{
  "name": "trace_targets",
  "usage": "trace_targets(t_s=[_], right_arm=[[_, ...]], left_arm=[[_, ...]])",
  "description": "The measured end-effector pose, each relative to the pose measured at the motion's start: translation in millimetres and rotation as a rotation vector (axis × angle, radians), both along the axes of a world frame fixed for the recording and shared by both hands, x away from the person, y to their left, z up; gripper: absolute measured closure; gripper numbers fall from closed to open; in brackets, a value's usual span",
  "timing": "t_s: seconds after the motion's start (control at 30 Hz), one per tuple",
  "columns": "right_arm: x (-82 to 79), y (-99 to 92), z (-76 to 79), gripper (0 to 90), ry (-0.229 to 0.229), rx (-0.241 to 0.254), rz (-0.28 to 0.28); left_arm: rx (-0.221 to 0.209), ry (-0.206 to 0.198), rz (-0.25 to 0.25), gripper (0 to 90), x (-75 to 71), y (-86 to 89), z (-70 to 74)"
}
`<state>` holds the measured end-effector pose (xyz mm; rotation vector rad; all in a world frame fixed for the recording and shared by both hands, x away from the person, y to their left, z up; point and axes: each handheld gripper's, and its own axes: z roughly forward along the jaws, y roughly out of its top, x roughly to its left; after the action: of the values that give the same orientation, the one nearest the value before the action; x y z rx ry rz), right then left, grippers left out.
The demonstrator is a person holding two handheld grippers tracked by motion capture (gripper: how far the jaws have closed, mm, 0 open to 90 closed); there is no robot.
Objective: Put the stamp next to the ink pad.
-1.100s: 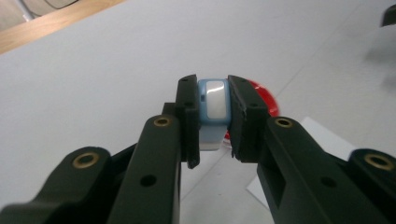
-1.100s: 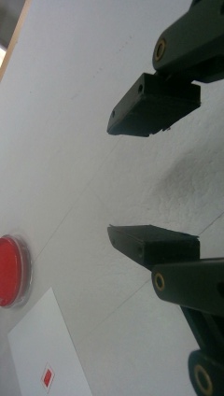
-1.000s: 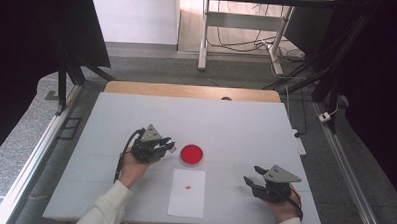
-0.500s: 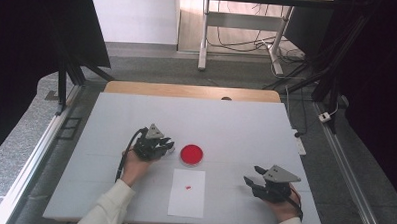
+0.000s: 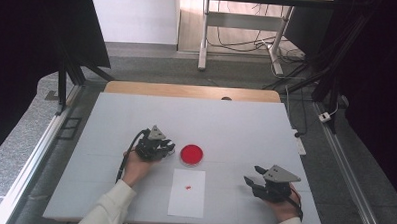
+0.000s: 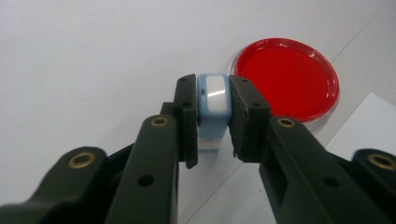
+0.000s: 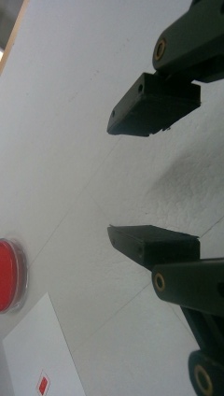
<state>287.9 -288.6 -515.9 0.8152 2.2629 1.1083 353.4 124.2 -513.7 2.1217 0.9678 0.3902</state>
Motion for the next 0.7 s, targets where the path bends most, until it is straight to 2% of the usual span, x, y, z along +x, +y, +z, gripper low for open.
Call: trace_targets(t_s=[0.27, 0.37, 0.7], right_arm=[[0.1, -0.3, -0.1, 43.2, 0.001, 0.006, 0.007], [0.1, -0.4, 0.0, 43.1, 0.001, 0.003, 0.006], [0.0, -1.0, 0.7, 42.6, -0.004, 0.009, 0.005]], left_arm=[[-0.003, -0.004, -0.002, 67.6, 0.1, -0.7, -0.4], [-0.004, -0.008, 0.002, 60.3, 0.1, -0.7, -0.2], [-0.064, -0.026, 0.042, 37.5, -3.9, 5.3, 5.9]])
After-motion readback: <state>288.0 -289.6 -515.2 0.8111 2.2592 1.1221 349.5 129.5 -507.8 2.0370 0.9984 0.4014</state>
